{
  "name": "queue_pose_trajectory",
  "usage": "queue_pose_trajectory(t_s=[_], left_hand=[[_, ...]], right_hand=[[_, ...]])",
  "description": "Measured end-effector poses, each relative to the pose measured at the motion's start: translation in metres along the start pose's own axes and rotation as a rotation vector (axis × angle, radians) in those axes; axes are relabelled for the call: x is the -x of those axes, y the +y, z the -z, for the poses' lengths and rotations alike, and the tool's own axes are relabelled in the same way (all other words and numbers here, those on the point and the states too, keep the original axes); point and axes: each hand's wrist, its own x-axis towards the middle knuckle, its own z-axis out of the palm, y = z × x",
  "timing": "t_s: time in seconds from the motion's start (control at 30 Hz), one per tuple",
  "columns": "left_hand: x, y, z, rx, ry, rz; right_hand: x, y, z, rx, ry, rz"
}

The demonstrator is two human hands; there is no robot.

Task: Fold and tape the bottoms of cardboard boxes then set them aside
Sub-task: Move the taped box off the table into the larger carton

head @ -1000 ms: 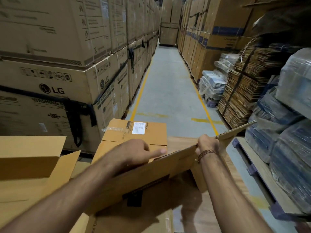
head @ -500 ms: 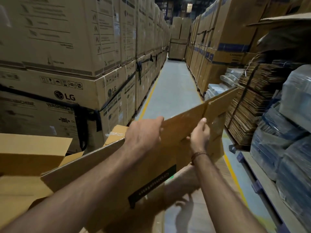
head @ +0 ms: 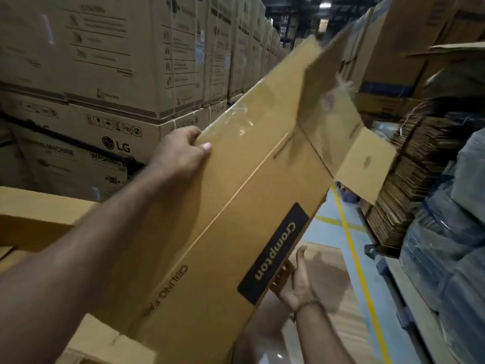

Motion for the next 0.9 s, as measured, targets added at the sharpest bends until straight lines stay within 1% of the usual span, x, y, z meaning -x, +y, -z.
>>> queue_pose_trajectory(t_s=[0.03,0.1,0.17,0.23,0.37,0.43,0.47,0.7,0.9], left_hand=[[0.001,-0.008,0.000,0.041,-0.004,0.031],[0.003,-0.028,-0.001,0.082,0.021,0.084],[0.001,-0.050,0.000,0.035,0.075,0.133],[-0.003,-0.077,0.001,-0.057,0.120,0.163],[-0.009,-0.137,-0.010,-0.220,0.138,0.226],[-0.008,-0.168,-0.021,-0.258,0.121,0.266],[-0.008,-0.185,-0.025,-0.267,0.105,0.283],[-0.016,-0.290,-0.054,-0.324,-0.007,0.319],[-0.037,-0.367,-0.078,-0.341,-0.089,0.388]], right_hand=[[0.001,-0.002,-0.002,-0.037,-0.049,0.010],[0.002,-0.005,-0.003,-0.064,-0.094,0.034],[-0.002,-0.006,-0.003,0.016,-0.062,0.076],[-0.010,-0.003,0.002,0.183,0.038,0.131],[-0.027,0.009,0.006,0.543,0.337,0.303],[-0.033,0.023,0.000,0.682,0.415,0.351],[-0.036,0.031,-0.003,0.708,0.432,0.363],[-0.072,0.089,-0.023,0.763,0.496,0.327],[-0.126,0.126,-0.032,0.891,0.513,0.296]])
